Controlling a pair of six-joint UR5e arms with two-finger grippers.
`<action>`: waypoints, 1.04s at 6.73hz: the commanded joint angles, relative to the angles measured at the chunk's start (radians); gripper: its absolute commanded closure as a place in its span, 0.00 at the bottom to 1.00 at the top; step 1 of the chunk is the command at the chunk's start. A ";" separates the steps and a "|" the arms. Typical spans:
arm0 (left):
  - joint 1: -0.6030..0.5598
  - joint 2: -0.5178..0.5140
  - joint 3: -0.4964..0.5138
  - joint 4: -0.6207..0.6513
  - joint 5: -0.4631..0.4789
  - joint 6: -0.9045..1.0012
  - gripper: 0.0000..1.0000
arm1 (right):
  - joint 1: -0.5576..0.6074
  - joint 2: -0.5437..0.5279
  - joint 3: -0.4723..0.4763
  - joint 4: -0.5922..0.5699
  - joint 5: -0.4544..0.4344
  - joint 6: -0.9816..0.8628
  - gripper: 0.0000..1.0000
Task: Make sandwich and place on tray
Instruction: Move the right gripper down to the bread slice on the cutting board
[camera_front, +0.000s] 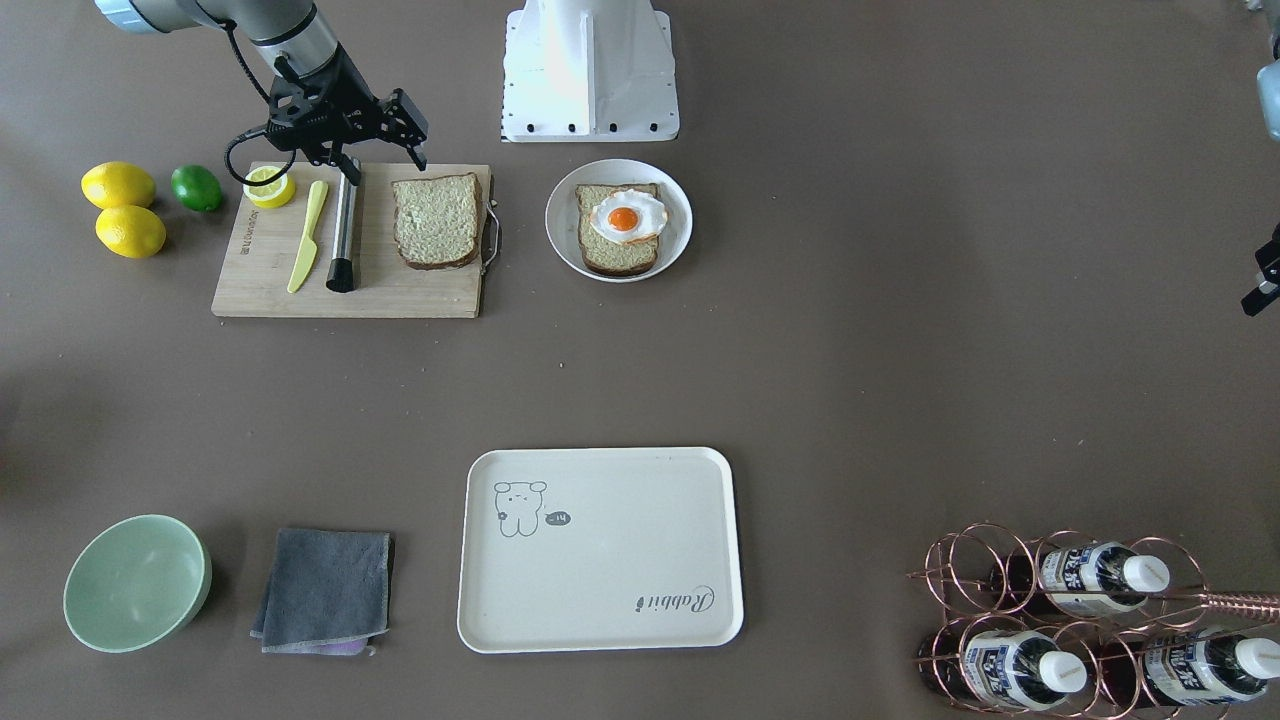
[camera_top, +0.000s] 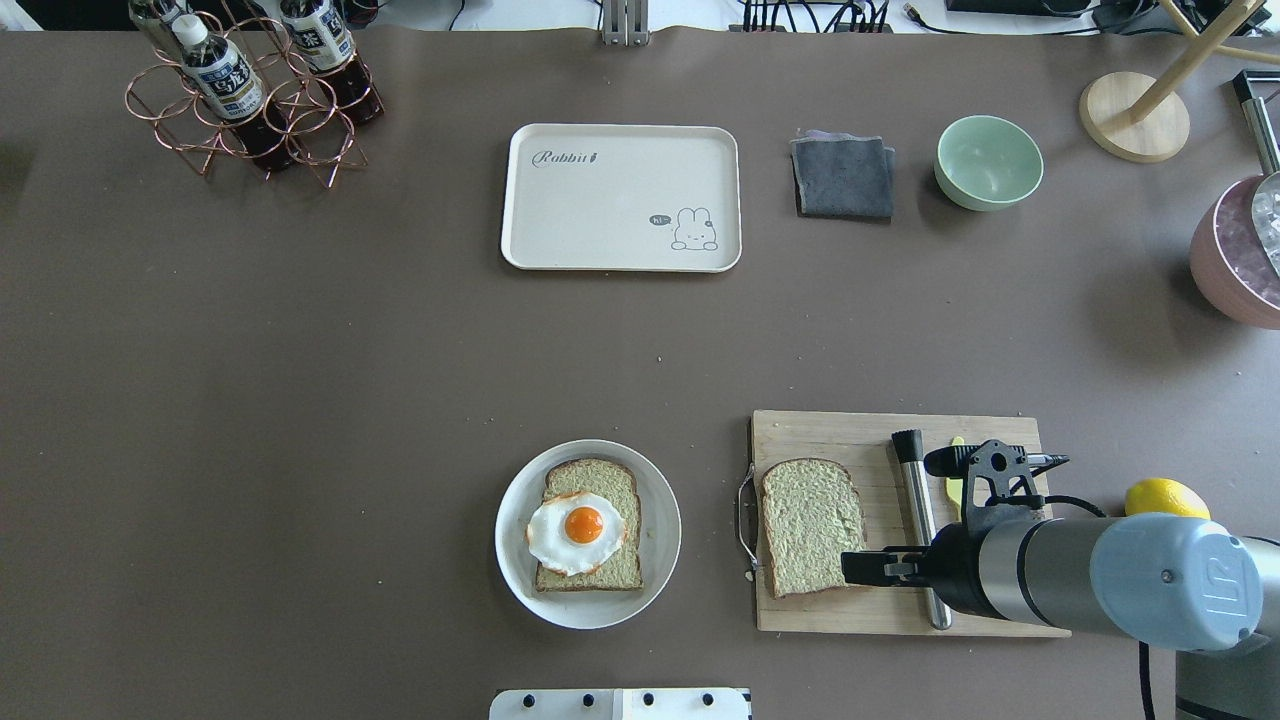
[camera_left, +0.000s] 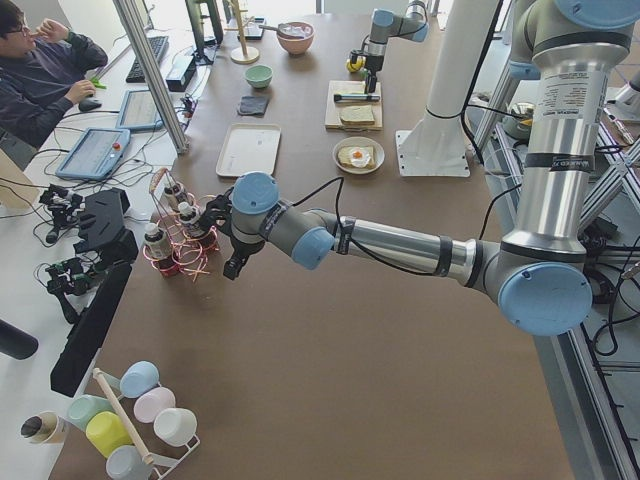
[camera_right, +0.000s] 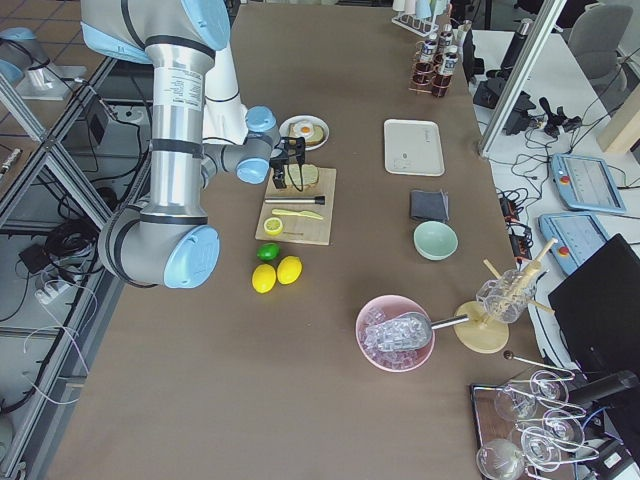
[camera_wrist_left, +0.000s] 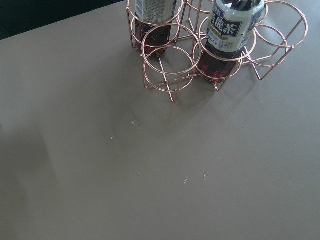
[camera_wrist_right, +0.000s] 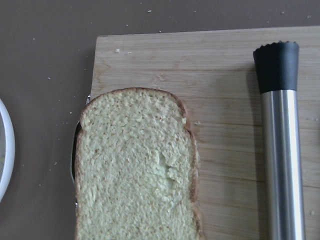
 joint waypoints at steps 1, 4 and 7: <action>0.000 0.003 0.000 -0.004 0.000 0.001 0.01 | -0.033 0.030 -0.038 0.003 -0.022 0.000 0.20; 0.000 0.005 0.001 -0.004 0.000 0.001 0.01 | -0.047 0.033 -0.051 0.003 -0.061 -0.001 0.33; 0.000 0.005 0.000 -0.005 -0.003 0.001 0.01 | -0.055 0.023 -0.057 0.000 -0.061 -0.009 0.36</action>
